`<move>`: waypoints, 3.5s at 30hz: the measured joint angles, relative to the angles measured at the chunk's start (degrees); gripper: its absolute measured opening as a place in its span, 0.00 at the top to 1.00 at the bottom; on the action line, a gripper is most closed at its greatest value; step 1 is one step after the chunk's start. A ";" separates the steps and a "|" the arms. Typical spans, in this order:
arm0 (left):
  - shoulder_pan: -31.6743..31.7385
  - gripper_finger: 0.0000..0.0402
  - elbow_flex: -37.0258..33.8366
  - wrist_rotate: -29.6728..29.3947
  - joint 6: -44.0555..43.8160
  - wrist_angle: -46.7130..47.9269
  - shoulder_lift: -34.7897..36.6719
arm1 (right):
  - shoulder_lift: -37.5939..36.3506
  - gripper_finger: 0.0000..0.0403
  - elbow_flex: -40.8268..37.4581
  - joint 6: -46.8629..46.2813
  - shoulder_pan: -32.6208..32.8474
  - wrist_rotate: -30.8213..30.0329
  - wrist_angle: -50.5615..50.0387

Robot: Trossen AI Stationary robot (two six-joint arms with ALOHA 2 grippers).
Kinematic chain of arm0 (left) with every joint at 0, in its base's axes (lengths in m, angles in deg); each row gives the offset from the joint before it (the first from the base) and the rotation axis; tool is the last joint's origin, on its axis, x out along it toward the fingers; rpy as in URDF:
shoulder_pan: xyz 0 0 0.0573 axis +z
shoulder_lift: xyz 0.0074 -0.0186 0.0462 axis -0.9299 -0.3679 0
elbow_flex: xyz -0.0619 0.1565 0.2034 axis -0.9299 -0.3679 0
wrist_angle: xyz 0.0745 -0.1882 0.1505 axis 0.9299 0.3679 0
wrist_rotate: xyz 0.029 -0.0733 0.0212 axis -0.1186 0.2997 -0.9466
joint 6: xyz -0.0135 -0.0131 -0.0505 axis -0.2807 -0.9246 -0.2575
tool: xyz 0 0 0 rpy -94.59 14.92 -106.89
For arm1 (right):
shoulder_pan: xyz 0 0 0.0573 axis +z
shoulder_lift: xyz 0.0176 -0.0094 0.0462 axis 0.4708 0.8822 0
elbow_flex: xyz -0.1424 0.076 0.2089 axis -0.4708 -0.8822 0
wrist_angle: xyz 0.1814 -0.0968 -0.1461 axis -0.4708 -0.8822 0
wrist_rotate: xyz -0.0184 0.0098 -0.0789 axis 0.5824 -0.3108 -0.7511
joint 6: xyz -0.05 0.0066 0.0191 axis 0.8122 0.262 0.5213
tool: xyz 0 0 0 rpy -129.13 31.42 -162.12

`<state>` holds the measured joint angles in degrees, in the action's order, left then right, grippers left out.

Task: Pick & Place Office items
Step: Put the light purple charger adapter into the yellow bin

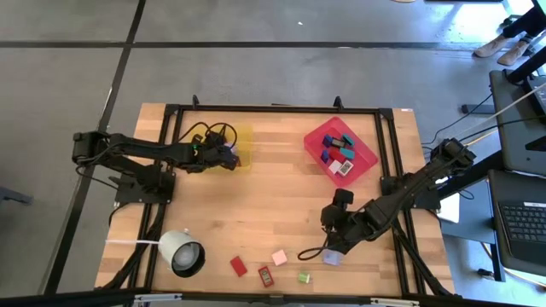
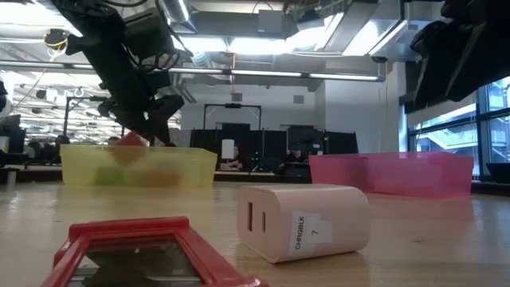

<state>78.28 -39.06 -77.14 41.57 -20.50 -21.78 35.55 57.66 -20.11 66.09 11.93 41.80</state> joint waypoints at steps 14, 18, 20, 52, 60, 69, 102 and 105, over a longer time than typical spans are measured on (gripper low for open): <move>-0.06 0.43 2.93 1.18 2.74 -0.91 2.56 | 0.51 0.17 0.02 -6.73 2.38 21.37 3.46; -0.36 0.43 3.15 1.27 2.79 -3.25 3.66 | 2.77 0.17 0.02 -2.82 3.84 20.49 7.84; -0.85 0.43 3.15 1.28 3.15 -3.65 3.98 | 4.33 0.17 0.02 -1.60 4.30 20.33 10.08; -4.22 0.44 3.15 2.49 22.13 -18.07 4.50 | 18.86 0.31 0.32 -14.88 5.42 20.48 13.48; -4.22 0.44 3.15 5.05 23.29 -18.45 4.48 | 19.26 0.48 2.64 -16.78 5.40 19.69 10.27; -4.22 0.44 3.15 9.90 24.23 -18.45 4.46 | 19.50 0.48 9.12 -11.28 5.38 14.97 9.29; -5.30 0.44 3.15 35.08 22.21 -36.05 4.23 | 19.26 0.45 16.39 38.37 -18.66 -32.61 20.28; -6.19 0.44 3.15 37.06 21.40 -36.11 4.22 | 19.20 0.45 16.39 43.44 -19.23 -32.60 24.65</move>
<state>72.09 -35.91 -40.08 62.97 -56.61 -17.56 54.76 74.05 23.33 46.86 -20.67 66.46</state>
